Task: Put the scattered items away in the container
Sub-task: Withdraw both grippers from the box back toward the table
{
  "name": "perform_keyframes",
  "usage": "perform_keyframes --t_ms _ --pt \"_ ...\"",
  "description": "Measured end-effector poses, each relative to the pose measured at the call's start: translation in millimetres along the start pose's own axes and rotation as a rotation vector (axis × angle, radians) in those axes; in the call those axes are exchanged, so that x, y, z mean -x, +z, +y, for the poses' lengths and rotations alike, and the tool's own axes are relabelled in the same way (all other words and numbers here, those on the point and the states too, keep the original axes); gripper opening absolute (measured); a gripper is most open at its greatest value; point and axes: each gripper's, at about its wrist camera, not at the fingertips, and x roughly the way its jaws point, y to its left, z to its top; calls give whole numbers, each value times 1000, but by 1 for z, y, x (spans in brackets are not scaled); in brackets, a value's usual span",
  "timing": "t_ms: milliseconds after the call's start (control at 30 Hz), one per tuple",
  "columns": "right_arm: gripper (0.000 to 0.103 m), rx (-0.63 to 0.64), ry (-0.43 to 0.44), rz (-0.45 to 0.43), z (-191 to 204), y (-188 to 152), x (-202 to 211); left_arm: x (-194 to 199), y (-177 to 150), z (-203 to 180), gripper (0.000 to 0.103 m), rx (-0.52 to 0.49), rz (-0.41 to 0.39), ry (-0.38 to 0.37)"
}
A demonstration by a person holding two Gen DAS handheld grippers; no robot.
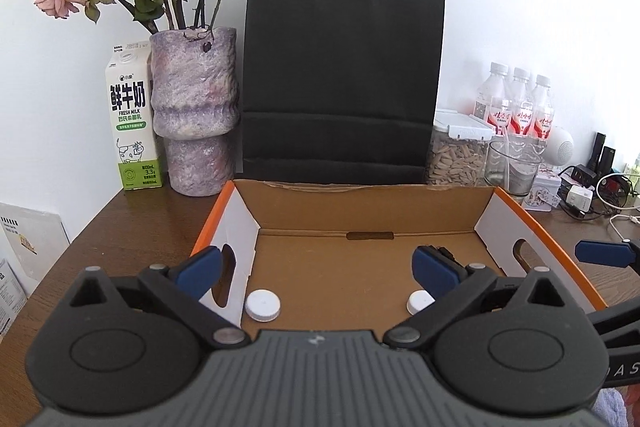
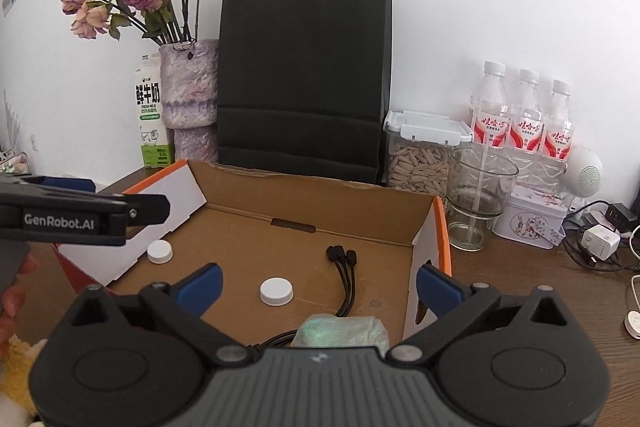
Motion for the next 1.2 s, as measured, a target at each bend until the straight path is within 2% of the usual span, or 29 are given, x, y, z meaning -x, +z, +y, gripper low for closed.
perform_keyframes --t_ms 333,600,800,967,1200 --pt "103 12 5 -38 4 7 15 18 8 5 103 16 -68 10" --pt "103 24 18 -125 3 13 55 59 15 9 103 27 -169 -7" --pt "103 42 10 -155 5 7 89 97 9 4 103 20 -220 -20" --pt "103 56 12 -159 12 -7 120 129 -6 0 103 8 -222 -42" --pt "103 21 7 -132 13 -43 160 172 -37 12 103 23 -199 -23"
